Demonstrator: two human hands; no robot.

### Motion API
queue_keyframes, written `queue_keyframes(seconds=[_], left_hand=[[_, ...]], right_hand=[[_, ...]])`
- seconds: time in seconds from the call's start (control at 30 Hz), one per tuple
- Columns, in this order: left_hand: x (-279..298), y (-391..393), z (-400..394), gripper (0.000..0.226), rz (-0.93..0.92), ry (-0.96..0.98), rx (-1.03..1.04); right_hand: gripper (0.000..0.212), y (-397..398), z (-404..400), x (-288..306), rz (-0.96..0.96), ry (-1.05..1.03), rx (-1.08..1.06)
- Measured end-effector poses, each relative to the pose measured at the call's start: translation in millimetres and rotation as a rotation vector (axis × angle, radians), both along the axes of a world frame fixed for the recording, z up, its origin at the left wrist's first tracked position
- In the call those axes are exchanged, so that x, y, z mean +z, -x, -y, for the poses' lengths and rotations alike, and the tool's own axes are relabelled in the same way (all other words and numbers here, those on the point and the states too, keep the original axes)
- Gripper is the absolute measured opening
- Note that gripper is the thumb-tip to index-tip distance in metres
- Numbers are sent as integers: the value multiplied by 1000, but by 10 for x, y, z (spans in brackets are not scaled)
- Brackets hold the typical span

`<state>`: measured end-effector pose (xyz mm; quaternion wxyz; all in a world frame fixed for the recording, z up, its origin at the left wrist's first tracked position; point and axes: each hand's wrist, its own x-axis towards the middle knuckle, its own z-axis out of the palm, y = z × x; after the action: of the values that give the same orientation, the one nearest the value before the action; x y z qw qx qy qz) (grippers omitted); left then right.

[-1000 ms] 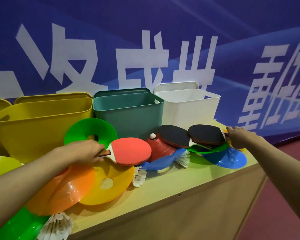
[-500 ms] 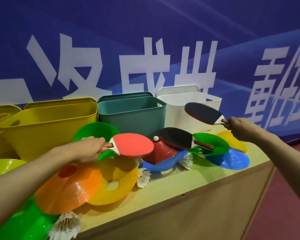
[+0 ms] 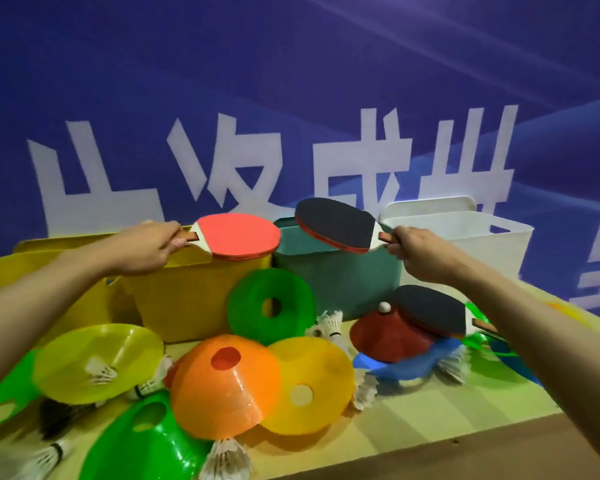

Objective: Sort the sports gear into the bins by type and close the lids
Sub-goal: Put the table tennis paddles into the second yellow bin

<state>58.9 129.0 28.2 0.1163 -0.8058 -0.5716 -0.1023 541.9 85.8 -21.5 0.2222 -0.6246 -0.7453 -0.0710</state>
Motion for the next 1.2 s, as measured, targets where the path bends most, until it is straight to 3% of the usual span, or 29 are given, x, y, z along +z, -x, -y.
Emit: queue_keyframes(seconds=[0.37, 0.53, 0.63, 0.93, 1.1, 1.2], left_hand=[[-235, 439, -1021, 22, 77, 84, 111], [-422, 389, -1290, 51, 2, 299, 279], [-492, 417, -1278, 61, 16, 294, 319], [-450, 1174, -741, 57, 136, 163, 351], [-412, 1536, -498, 62, 229, 153, 335], [-419, 1435, -364, 71, 201, 162, 254]], right_hand=[[13, 762, -485, -153, -1, 11, 189], [15, 917, -696, -206, -1, 24, 212], [17, 1073, -800, -182, 17, 25, 228], [22, 2257, -1353, 146, 97, 21, 329], [40, 2875, -1718, 215, 372, 189, 222], [50, 2820, -1641, 113, 443, 163, 147]])
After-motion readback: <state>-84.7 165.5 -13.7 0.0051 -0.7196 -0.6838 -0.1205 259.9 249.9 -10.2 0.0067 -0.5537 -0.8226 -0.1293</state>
